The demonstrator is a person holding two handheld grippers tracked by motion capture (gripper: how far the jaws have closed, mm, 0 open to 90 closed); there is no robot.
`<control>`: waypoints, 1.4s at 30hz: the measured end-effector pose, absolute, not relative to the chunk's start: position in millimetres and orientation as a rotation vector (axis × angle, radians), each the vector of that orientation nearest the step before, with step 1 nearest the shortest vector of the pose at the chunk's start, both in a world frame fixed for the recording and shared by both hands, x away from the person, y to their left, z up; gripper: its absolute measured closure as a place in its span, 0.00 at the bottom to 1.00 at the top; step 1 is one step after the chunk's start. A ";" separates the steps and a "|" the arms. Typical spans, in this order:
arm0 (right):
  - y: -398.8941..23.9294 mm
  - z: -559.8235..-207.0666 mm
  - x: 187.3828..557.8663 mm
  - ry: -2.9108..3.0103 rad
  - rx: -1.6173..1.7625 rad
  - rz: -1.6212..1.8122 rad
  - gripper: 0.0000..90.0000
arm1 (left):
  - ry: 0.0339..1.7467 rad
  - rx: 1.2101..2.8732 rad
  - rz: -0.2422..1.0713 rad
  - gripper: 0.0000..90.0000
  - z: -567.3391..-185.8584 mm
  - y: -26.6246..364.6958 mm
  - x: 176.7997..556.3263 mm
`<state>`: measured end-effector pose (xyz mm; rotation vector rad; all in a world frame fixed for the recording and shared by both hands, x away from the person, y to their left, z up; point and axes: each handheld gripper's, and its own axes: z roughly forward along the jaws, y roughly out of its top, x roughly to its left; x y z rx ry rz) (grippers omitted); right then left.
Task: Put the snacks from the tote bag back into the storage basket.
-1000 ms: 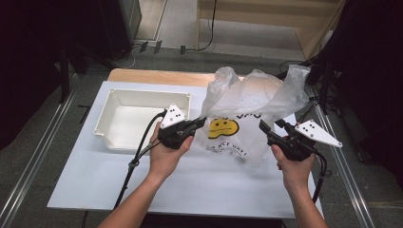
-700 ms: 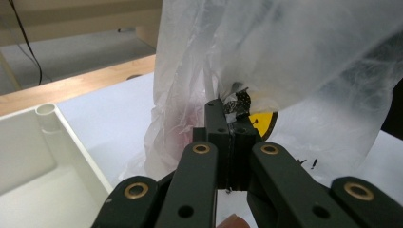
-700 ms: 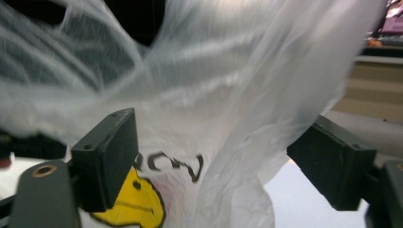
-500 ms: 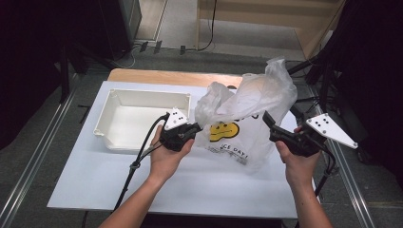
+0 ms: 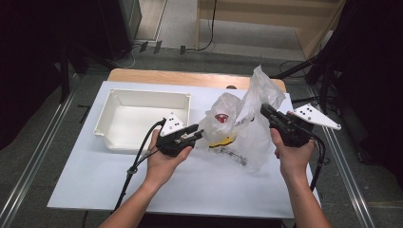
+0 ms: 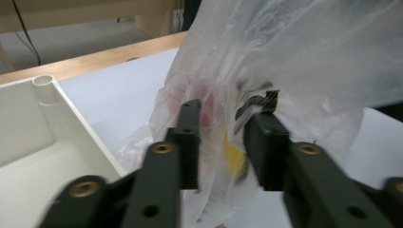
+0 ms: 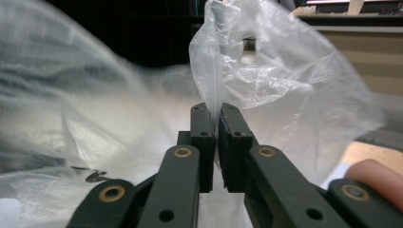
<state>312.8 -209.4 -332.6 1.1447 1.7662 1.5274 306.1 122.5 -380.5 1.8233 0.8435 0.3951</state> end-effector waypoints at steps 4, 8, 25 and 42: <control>-206.2 -343.0 312.6 1.794 1.140 1.517 0.99 | 0.824 1.796 0.398 0.43 -372.3 124.7 296.6; -198.8 -352.6 312.9 1.836 1.126 1.484 1.00 | 0.797 1.756 0.409 0.31 -362.1 123.4 287.8; -166.6 -379.9 306.4 1.966 1.057 1.428 0.99 | 0.703 1.797 0.439 0.15 -335.5 84.4 265.4; -162.0 -388.5 303.9 2.019 1.029 1.477 0.99 | 0.836 1.874 0.398 1.00 -372.3 98.1 296.9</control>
